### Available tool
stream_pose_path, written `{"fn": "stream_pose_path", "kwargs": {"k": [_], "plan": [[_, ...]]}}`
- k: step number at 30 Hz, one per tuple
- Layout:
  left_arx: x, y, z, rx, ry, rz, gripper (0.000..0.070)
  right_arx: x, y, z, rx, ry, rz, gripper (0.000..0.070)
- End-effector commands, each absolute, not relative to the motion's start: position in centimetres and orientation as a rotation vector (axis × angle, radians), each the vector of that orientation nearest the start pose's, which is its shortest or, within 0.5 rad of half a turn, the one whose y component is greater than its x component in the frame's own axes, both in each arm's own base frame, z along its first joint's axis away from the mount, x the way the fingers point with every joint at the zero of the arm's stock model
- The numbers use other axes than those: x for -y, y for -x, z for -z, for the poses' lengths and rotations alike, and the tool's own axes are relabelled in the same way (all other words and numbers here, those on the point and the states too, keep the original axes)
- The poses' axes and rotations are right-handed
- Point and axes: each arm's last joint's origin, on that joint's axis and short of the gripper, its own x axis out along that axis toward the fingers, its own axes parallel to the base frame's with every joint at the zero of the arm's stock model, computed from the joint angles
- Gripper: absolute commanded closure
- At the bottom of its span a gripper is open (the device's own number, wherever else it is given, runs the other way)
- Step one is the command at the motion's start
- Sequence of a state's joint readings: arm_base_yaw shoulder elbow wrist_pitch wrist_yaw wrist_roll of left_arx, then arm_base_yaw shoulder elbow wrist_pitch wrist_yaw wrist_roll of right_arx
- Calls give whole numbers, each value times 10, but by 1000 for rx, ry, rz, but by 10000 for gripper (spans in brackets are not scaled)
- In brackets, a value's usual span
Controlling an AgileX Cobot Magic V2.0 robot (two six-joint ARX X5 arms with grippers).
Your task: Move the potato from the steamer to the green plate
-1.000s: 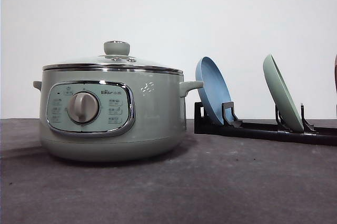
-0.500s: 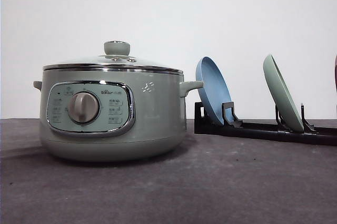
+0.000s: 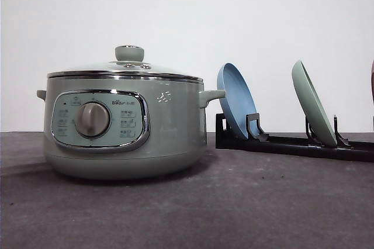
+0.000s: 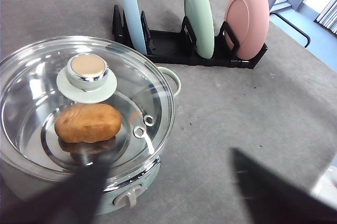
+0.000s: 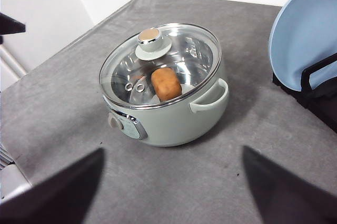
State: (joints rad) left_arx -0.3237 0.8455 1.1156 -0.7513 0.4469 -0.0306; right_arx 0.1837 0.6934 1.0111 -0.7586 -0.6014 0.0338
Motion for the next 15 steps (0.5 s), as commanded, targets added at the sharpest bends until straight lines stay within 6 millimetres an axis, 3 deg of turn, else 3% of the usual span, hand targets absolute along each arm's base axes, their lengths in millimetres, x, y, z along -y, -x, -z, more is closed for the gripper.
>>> {"fn": "stream_pose_path", "kwargs": {"k": [1,15], "plan": [[60,-137,-388,-465,42,765,0,-37,-108,-373,-435,-130,-770,44],[60,-137,-389,-457,43,766,0,-38,-110,-373,-473,-227,-748,46]]}}
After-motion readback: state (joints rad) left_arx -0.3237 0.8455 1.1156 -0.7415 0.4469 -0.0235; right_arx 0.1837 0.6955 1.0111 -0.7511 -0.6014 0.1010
